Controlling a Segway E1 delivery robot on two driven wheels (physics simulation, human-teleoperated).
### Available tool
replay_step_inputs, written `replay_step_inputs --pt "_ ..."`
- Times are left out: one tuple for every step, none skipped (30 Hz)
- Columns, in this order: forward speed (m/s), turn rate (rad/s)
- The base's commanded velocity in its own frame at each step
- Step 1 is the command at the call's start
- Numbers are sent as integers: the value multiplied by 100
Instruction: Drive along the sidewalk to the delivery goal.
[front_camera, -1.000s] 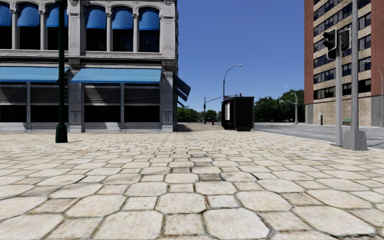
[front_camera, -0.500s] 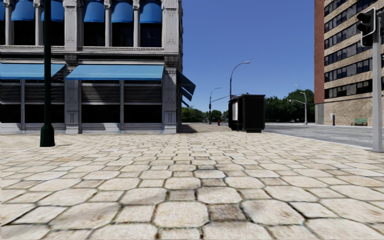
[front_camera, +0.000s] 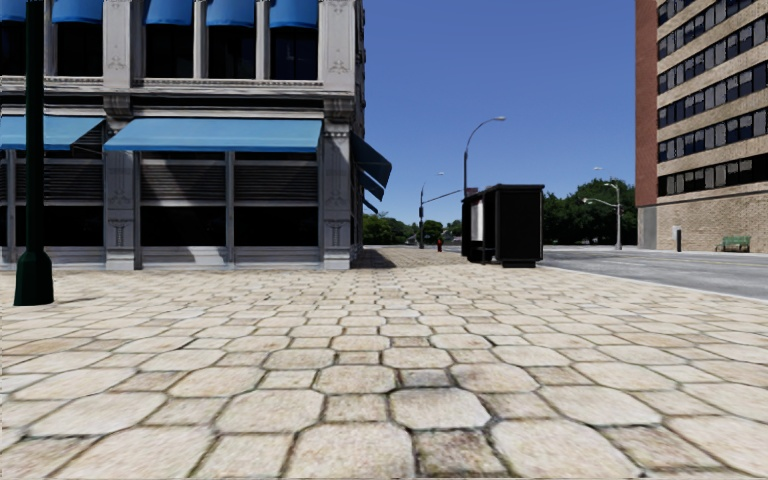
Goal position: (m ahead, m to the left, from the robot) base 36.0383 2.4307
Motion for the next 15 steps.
replay_step_inputs --pt "200 0" --pt "200 0" --pt "200 0" --pt "200 0" --pt "200 0" --pt "200 0" --pt "200 0" --pt "200 0" --pt "200 0" --pt "200 0" --pt "200 0" --pt "200 0" --pt "200 0" --pt "200 0" --pt "200 0"
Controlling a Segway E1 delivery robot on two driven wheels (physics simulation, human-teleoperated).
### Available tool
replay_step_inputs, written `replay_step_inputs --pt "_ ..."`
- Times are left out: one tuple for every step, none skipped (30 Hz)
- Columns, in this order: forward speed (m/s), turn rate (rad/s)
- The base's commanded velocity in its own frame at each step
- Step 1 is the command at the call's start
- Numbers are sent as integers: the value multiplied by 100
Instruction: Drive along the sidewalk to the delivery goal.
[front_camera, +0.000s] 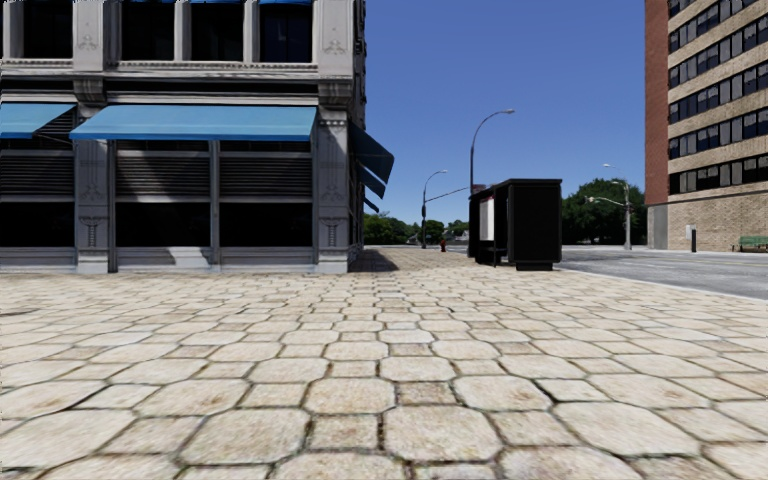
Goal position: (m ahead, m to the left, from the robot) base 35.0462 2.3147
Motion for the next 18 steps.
replay_step_inputs --pt "200 0" --pt "200 0" --pt "200 0" --pt "200 0" --pt "200 0" --pt "200 0" --pt "200 0" --pt "200 0" --pt "200 0" --pt "200 0" --pt "200 0" --pt "200 0" --pt "200 0" --pt "200 0" --pt "200 0" --pt "200 0" --pt "200 -8" --pt "200 -8"
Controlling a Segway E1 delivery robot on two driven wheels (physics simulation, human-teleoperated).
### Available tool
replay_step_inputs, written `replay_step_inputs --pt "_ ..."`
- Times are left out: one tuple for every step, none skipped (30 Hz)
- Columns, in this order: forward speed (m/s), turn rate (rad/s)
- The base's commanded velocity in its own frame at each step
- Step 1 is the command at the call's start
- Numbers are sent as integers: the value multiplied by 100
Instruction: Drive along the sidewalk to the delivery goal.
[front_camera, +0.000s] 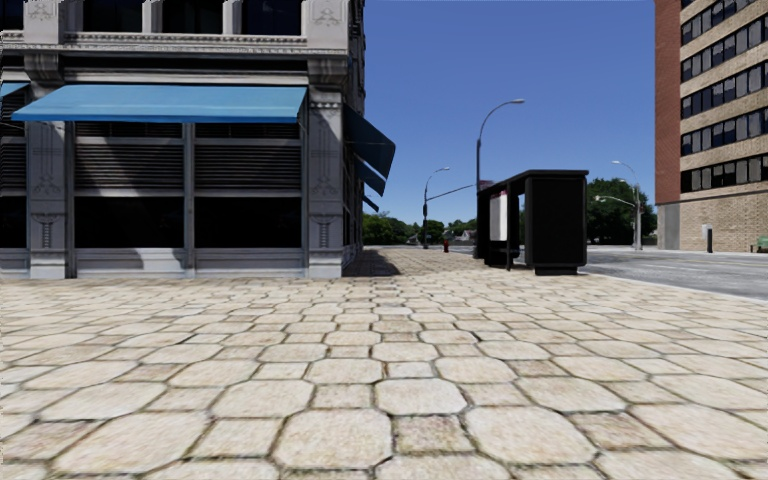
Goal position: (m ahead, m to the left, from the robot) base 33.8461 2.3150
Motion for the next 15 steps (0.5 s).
replay_step_inputs --pt "200 -11" --pt "200 -14" --pt "200 -15" --pt "200 -15" --pt "200 -17" --pt "200 -18" --pt "200 -18" --pt "200 -18" --pt "200 -18" --pt "200 -18" --pt "200 -18" --pt "200 -18" --pt "200 -18" --pt "200 -18" --pt "200 -18"
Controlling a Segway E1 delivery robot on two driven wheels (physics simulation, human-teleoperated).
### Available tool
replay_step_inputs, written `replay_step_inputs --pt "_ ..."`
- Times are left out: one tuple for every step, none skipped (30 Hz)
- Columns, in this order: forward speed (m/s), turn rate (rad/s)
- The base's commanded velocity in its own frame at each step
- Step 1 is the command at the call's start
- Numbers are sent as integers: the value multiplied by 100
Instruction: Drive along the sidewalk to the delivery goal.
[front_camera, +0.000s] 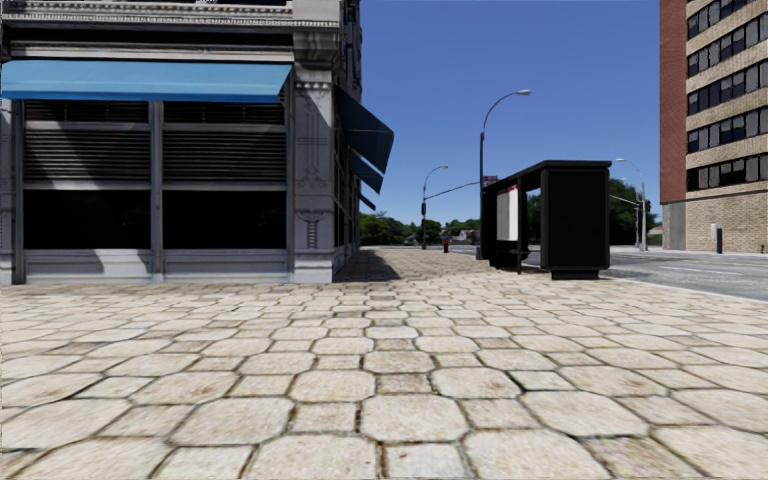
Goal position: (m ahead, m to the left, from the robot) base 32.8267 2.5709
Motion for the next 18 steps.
replay_step_inputs --pt "200 -18" --pt "200 -18" --pt "200 -18" --pt "200 -10" --pt "200 0" --pt "200 0" --pt "200 0" --pt "200 0" --pt "200 0" --pt "200 0" --pt "200 0" --pt "200 0" --pt "200 0" --pt "200 0" --pt "200 0" --pt "200 0" --pt "200 0" --pt "200 0"
